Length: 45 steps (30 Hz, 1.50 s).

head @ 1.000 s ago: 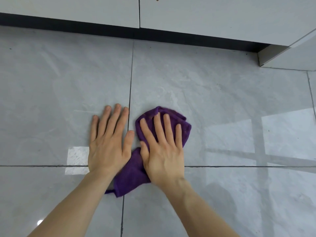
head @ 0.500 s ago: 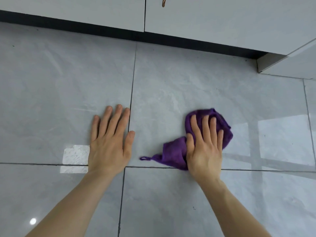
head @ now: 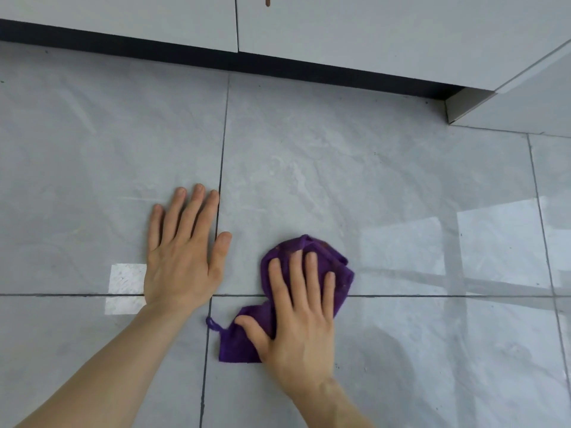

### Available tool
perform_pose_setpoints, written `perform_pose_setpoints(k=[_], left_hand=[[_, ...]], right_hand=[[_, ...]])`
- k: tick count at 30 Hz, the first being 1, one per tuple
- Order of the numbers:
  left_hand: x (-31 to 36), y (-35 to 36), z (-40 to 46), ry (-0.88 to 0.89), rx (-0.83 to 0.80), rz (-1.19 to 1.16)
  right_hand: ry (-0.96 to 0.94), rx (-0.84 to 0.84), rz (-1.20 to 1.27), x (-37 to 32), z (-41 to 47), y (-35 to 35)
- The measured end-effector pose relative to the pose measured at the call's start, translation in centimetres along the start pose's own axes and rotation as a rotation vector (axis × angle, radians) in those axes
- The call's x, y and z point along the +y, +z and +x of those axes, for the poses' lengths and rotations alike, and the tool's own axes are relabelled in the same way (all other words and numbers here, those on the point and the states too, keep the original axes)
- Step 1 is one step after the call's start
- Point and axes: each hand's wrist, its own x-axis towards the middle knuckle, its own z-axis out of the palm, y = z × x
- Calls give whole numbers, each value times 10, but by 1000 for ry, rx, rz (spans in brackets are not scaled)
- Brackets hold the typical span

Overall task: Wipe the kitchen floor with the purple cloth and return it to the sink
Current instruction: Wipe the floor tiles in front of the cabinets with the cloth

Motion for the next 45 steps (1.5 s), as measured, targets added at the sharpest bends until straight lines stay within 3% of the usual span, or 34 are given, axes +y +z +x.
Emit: perform_pose_setpoints(k=[5,8,16,22,24,28,31,36,45], left_hand=[[1,-1,0,-4,8,-17],[0,-1,-1,-10,11,-17],[1,1,-1,-9,40,-18],[1,6,0,-13,64,-17],[1,5,0,-10,72,-12],[2,2,0,-15,73,-25],[1,2,0,-3,64,-19],[-2,2,-1,7,54,-15],[-8,3,1,8,67,-4]], right_hand=[[-139,9,-3,2,-43,17],[-126,42,12,25,-64,17],[201,168,66,108,-8,-19],[472,260,68,77,58,-14],[421,242,56,46,72,-9],[126,154,83,-30,61,12],[71,136,72,-43,44,22],[-74,109,68,-13,33,15],[308,231,51,107,55,-26]])
